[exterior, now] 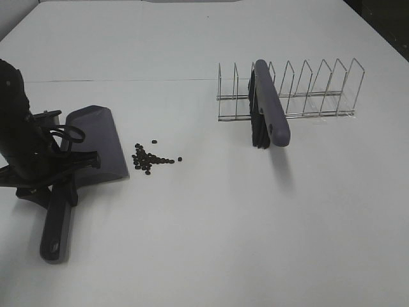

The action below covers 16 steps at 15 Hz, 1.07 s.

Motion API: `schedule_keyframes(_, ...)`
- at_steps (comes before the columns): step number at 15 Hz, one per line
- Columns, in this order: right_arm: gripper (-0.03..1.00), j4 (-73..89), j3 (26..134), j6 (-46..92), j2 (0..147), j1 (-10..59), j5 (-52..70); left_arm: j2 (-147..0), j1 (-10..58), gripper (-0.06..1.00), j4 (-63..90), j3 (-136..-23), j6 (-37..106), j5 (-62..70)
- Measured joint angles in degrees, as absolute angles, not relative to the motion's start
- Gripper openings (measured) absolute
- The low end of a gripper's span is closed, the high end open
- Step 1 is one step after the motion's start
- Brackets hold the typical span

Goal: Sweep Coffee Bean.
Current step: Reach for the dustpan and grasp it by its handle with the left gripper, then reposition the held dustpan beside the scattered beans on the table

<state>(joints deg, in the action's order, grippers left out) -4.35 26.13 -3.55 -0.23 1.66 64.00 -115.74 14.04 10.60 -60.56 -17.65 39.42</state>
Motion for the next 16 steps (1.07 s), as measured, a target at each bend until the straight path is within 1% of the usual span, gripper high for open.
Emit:
schedule_keyframes(8, 0.77, -4.35, 26.13, -3.55, -0.23, 1.66, 64.00, -115.68, 14.04, 0.33, 9.45, -60.62, -17.53, 38.62)
schedule_keyframes(13, 0.77, -4.35, 26.13, -3.55, -0.23, 1.66, 64.00, -109.43, 14.21, 0.33, 0.86, -59.82, -16.50, 38.96)
schedule_keyframes(16, 0.77, -4.35, 26.13, -3.55, -0.23, 1.66, 64.00, -103.82, 14.21, 0.33, -4.13, -59.82, -14.95, 43.32)
